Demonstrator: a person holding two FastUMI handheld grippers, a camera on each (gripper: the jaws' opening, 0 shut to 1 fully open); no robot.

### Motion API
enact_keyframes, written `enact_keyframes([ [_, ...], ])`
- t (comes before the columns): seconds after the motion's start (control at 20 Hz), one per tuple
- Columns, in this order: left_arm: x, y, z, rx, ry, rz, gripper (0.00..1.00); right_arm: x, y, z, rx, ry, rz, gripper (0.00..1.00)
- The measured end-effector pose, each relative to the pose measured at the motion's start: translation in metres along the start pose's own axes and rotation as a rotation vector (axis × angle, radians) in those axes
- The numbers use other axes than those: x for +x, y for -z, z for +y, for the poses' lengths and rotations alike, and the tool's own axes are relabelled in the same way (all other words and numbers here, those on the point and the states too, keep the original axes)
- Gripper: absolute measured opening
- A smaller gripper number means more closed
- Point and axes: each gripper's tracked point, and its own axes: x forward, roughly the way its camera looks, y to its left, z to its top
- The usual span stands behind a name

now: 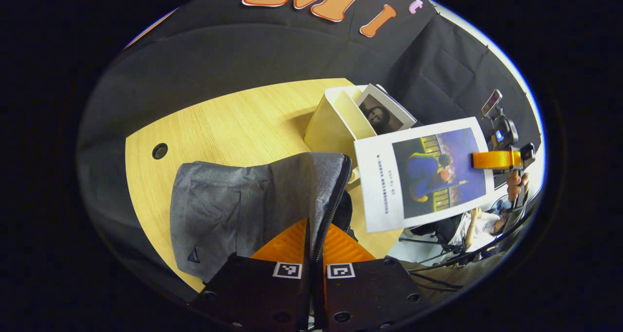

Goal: Open the schoolbag, grab two books from the bookshelf and put them into the schoolbag.

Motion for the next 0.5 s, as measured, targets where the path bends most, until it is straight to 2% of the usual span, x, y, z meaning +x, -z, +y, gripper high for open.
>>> enact_keyframes([
  [0.2,-0.004,-0.001,0.001,-0.042,0.006,-0.028,0.05,0.035,0.024,-0.006,0.068,-0.052,0.024,0.3],
  [0.5,-0.006,-0.002,-0.003,-0.089,0.017,-0.066,0.05,0.089,0.057,-0.01,0.103,-0.1,0.077,0.3],
])
